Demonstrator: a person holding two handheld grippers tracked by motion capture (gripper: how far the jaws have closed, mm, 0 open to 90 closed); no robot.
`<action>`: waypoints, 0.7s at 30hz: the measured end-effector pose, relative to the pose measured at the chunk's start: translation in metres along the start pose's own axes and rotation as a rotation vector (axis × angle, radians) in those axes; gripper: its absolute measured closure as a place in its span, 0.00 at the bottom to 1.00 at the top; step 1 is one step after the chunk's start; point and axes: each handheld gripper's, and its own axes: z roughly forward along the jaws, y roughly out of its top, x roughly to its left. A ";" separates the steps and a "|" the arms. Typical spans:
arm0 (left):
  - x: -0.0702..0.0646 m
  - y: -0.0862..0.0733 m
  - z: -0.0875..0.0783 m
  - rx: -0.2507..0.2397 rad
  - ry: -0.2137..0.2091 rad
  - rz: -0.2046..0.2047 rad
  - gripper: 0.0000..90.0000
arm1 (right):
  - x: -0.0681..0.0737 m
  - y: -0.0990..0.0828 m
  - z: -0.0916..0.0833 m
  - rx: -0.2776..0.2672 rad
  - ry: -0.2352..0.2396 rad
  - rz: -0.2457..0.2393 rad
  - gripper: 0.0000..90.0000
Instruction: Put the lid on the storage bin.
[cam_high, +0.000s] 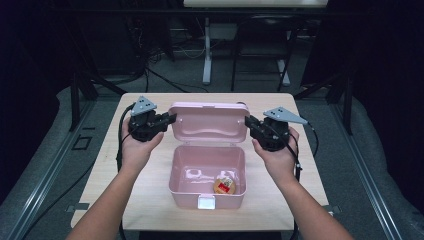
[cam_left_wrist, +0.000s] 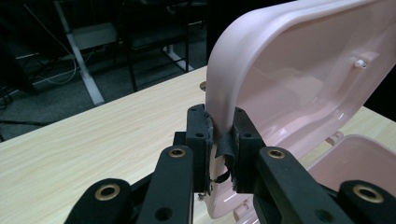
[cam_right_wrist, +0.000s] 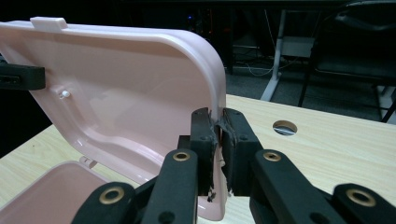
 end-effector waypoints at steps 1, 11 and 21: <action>-0.001 0.000 -0.002 0.007 0.000 0.006 0.90 | 0.001 0.000 -0.001 -0.001 0.001 -0.009 0.92; -0.003 -0.005 -0.012 -0.006 -0.021 0.011 0.87 | 0.004 -0.002 -0.005 0.004 0.019 -0.018 0.89; -0.006 -0.005 -0.021 -0.007 -0.033 0.006 0.85 | 0.009 -0.002 -0.011 0.014 0.030 -0.027 0.89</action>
